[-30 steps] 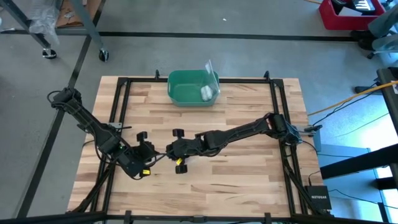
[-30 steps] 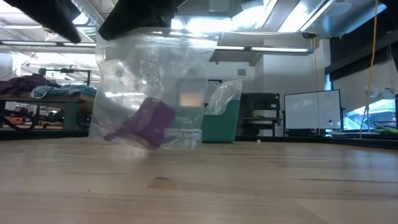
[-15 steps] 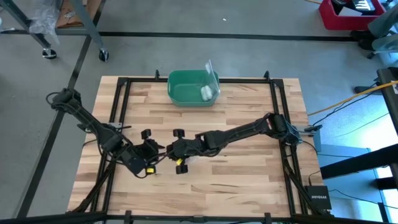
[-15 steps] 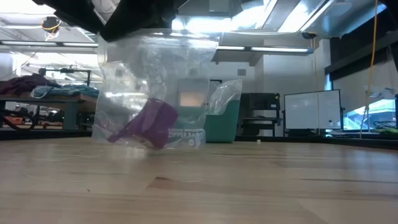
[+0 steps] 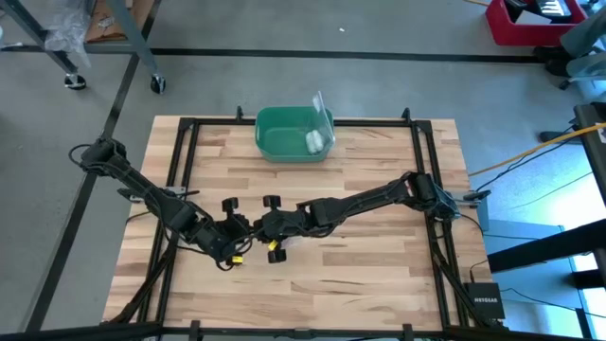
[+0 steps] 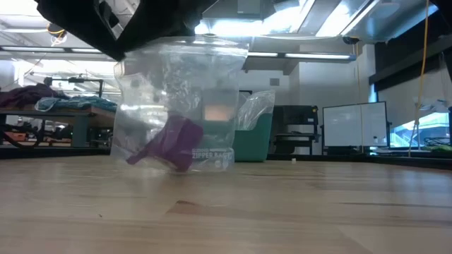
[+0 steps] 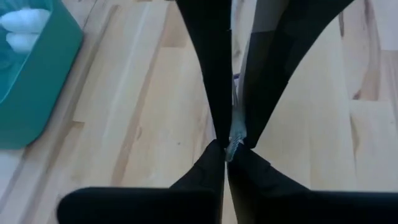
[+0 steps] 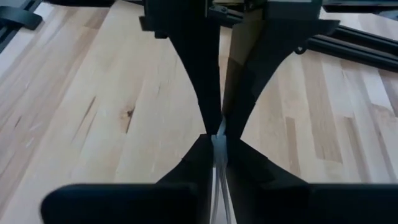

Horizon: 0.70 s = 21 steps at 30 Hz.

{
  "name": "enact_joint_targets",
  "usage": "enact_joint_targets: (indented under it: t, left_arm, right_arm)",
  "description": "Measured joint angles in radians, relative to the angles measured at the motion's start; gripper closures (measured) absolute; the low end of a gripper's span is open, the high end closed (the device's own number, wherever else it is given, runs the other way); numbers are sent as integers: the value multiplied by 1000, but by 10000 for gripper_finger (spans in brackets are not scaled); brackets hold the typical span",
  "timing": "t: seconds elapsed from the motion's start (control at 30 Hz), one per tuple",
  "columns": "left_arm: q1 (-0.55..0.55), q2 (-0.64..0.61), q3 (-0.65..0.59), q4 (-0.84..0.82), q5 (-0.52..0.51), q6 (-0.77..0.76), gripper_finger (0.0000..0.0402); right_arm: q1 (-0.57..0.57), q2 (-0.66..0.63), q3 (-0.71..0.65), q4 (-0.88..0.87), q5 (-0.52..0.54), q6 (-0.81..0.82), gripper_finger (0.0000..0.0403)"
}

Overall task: Roll bandage
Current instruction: Close the zip bag

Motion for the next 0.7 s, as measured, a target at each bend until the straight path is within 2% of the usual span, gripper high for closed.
enact_joint_targets:
  t: [0.13, 0.23, 0.4, 0.57, 0.7]
  left_arm:
    - [5, 3, 0, -3, -36, 0, 399]
    - [-3, 3, 0, -17, -108, -27, 400]
    - [-3, 2, 1, -133, -234, -158, 401]
    - [-3, -1, -1, -260, -256, -278, 401]
    - [-23, -3, -1, -245, -242, -260, 401]
  right_arm:
    - [-1, 0, 0, -5, 7, 0, 368]
    - [-1, -2, 2, -19, 39, 8, 367]
    - [-1, -17, 4, -92, 88, 56, 367]
    - [6, -45, 2, -203, 107, 101, 367]
    - [5, -56, 2, -211, 126, 104, 367]
